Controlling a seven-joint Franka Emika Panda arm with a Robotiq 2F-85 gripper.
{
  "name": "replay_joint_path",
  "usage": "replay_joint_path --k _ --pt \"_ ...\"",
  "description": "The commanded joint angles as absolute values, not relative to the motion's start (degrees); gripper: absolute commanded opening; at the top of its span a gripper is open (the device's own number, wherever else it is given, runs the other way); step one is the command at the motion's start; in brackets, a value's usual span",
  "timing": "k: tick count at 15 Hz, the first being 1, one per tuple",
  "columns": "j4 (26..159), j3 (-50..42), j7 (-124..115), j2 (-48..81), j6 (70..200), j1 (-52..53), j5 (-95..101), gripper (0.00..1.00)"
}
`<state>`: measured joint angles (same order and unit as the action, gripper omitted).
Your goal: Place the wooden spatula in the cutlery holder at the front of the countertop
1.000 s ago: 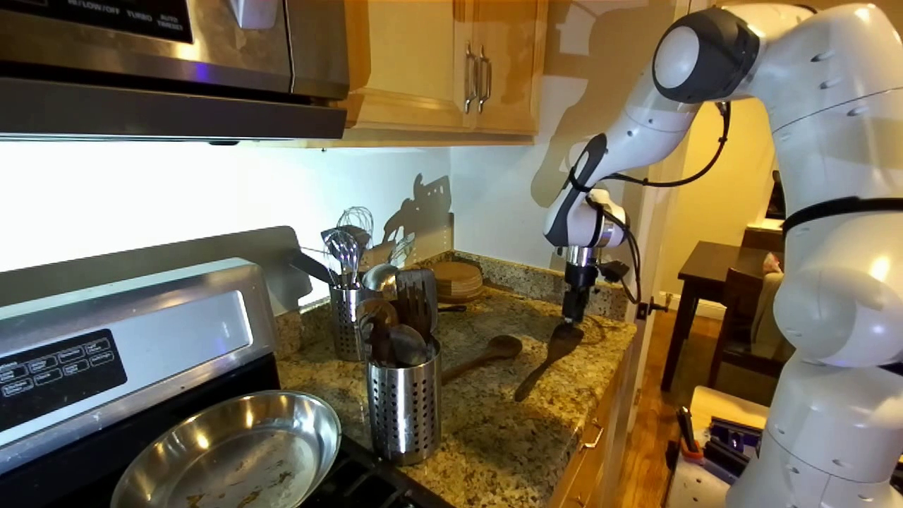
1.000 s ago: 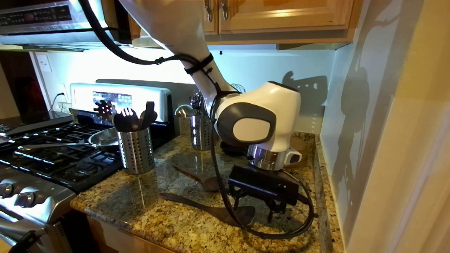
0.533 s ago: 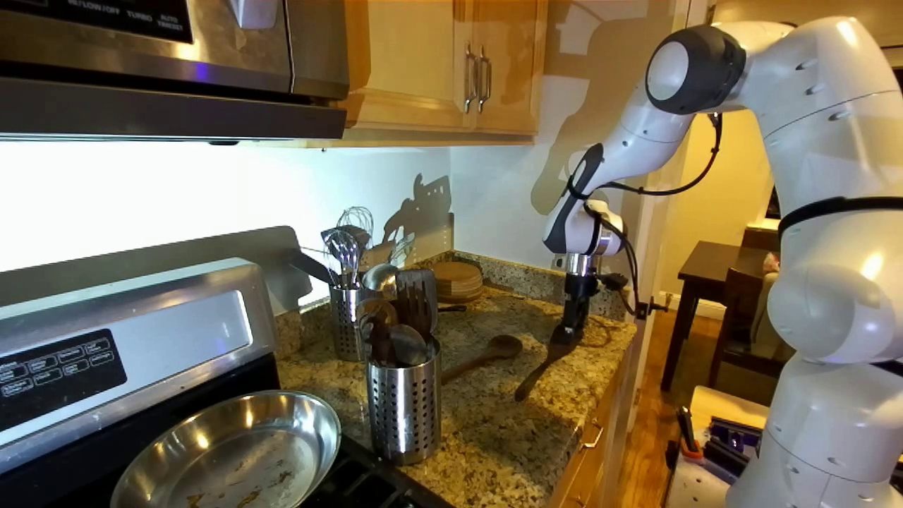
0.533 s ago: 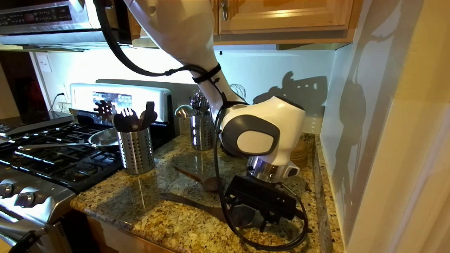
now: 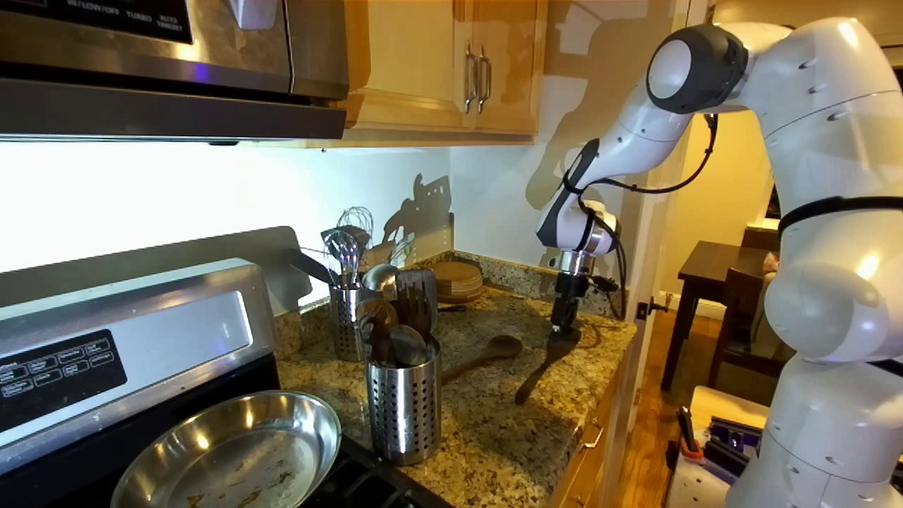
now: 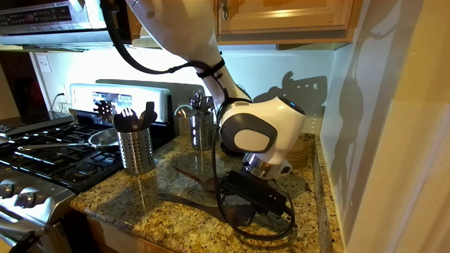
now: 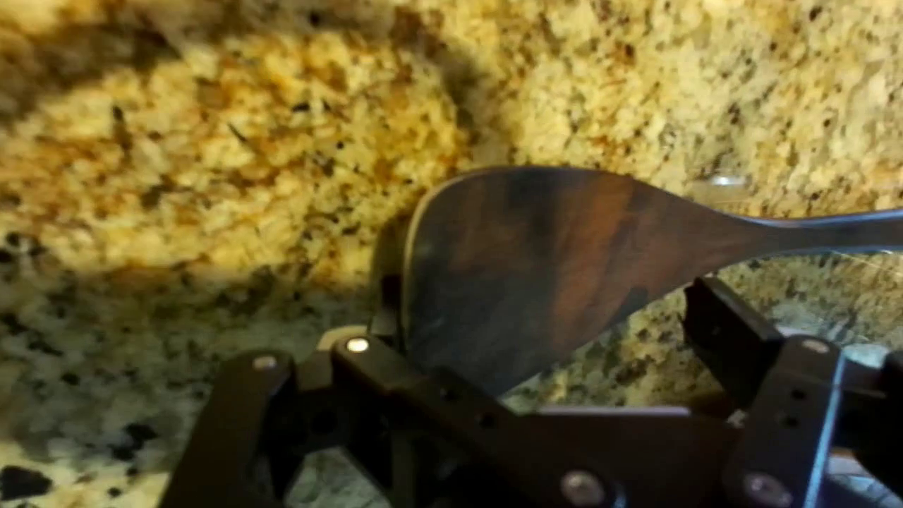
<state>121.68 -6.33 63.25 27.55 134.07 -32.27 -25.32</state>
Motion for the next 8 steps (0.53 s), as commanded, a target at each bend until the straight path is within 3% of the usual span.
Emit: replay_joint_path --k 1,8 --pt "121.7 -4.9 64.4 27.6 131.1 -32.2 -26.9 1.0" --pt "121.3 -3.8 63.3 27.9 126.6 -29.8 -27.3 1.0"
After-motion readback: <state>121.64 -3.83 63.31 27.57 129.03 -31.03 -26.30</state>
